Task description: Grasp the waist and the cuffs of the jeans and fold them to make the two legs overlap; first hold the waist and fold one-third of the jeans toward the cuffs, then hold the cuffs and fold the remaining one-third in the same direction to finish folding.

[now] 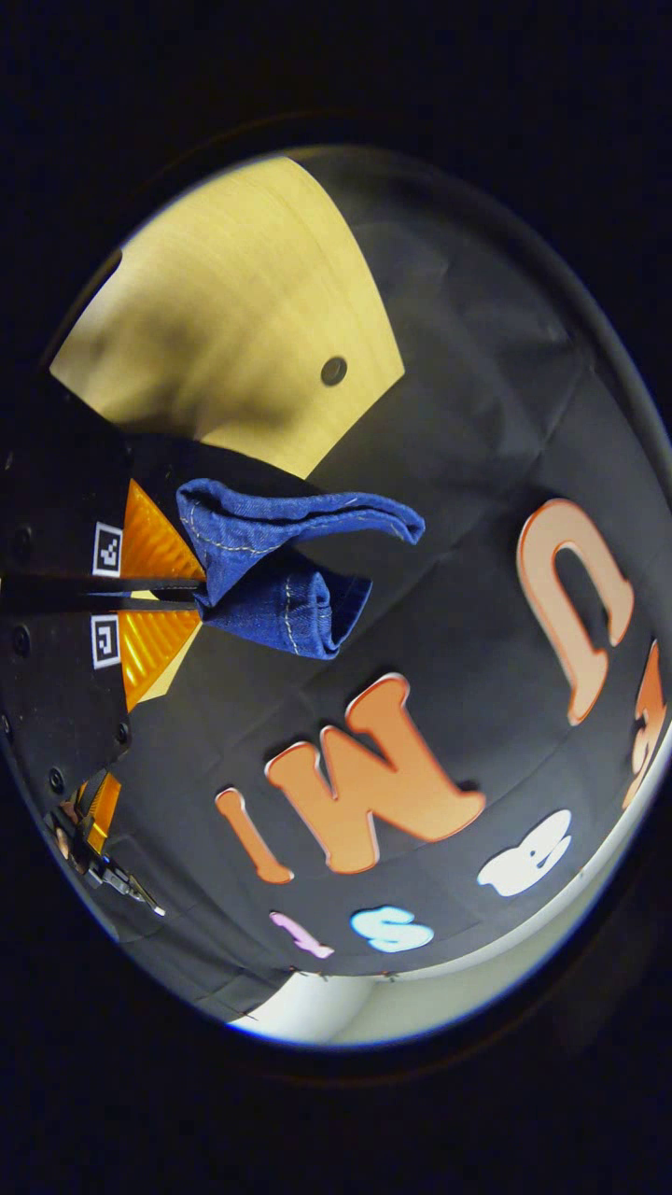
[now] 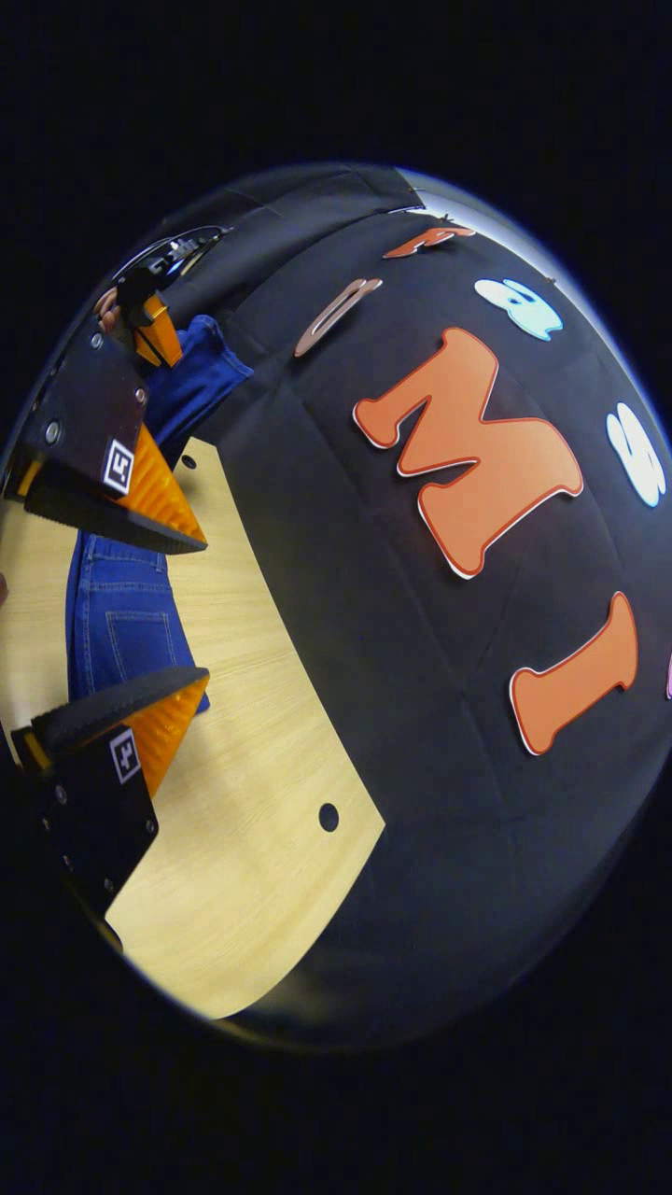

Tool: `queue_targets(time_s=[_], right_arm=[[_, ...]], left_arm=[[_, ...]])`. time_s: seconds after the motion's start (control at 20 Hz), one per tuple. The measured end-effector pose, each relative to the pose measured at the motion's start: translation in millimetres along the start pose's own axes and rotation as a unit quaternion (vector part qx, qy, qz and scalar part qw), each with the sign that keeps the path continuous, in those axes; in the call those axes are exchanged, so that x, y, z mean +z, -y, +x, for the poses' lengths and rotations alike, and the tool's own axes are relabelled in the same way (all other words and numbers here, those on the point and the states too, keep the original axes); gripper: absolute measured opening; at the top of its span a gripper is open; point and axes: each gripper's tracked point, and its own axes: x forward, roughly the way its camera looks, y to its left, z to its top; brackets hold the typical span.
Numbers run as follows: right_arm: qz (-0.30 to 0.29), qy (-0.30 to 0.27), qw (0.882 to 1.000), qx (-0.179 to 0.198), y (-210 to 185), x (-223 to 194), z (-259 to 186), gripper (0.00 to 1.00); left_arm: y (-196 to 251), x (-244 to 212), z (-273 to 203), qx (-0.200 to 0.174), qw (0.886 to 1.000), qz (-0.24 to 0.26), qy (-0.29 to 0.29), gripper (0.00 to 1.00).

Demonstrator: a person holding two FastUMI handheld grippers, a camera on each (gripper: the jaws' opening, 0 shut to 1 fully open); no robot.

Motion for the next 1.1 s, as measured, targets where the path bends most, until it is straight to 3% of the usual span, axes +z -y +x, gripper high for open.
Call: queue_targets(time_s=[0.15,0.6,0.75,0.95,1.05,1.1], right_arm=[[-0.008,0.000,1.000,0.001,10,5,-7,0.86],[0.002,-0.004,1.000,0.008,45,9,-26,0.87],[0.000,-0.004,1.000,0.004,59,9,-30,0.87],[0.002,-0.006,1.000,0.005,72,9,-34,0.87],[0.003,-0.004,1.000,0.007,76,12,-34,0.87],[0.003,-0.006,1.000,0.006,79,12,-34,0.87]], left_arm=[[31,-28,17,-0.012,0.999,0.015,-0.026,0.01],[72,-109,55,0.012,0.991,0.080,-0.109,0.01],[82,-147,68,0.040,0.983,0.107,-0.145,0.01],[90,-189,64,0.045,0.969,0.165,-0.179,0.10],[107,-199,63,0.013,0.971,0.148,-0.185,0.12],[121,-199,59,-0.014,0.973,0.137,-0.184,0.22]])
